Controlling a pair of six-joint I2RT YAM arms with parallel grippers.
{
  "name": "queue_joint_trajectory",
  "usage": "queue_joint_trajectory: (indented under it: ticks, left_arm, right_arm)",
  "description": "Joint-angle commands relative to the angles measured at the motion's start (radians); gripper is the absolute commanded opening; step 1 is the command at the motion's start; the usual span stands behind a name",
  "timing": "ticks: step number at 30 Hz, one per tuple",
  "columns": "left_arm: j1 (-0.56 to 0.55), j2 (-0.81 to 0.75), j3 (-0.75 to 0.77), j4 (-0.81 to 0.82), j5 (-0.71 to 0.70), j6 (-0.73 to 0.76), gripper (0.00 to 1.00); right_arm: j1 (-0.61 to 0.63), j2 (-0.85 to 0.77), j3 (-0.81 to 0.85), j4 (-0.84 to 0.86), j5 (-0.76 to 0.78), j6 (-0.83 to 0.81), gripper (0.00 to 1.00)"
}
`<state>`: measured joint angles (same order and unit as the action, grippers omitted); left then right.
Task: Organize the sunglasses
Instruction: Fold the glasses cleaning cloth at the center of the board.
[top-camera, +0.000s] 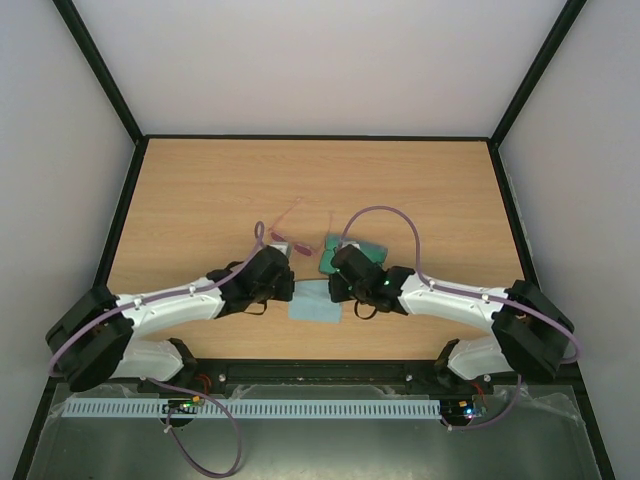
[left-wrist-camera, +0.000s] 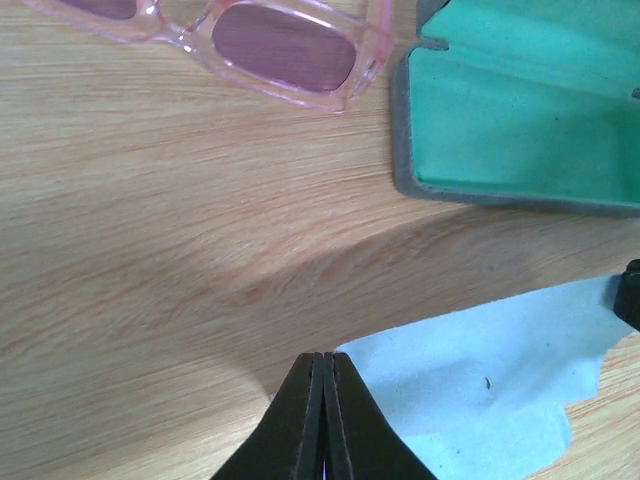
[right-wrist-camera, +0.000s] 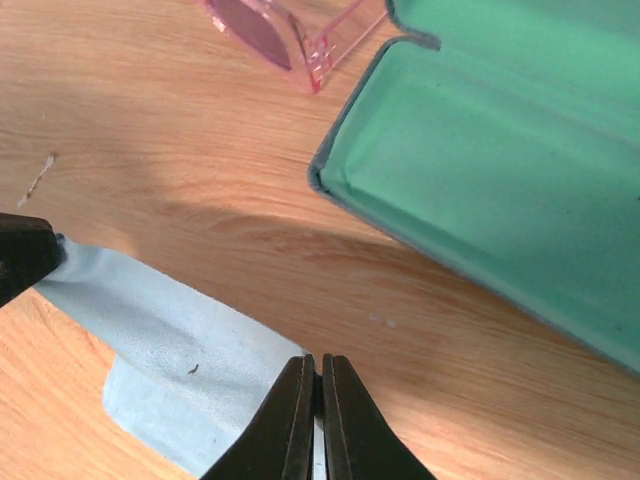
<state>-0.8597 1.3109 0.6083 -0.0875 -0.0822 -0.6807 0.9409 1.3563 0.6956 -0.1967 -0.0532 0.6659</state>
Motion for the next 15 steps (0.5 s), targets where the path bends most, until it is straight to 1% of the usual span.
queue_joint_trajectory:
  ticks: [1,8,15]
  left_arm:
    - [-0.014,-0.058,-0.048,0.052,-0.006,-0.013,0.02]
    - [-0.061,-0.099,-0.053,0.031,-0.038,-0.023,0.02]
    - [-0.115,-0.111,-0.057,0.007,-0.074,-0.060,0.02]
  right_arm:
    - [0.035,-0.023,-0.020,0.007,0.025,0.016,0.07]
    - [0.062,-0.054,-0.033,0.000,0.059,0.030,0.07]
    - [0.064,-0.125,-0.059,-0.021,0.095,0.038,0.07]
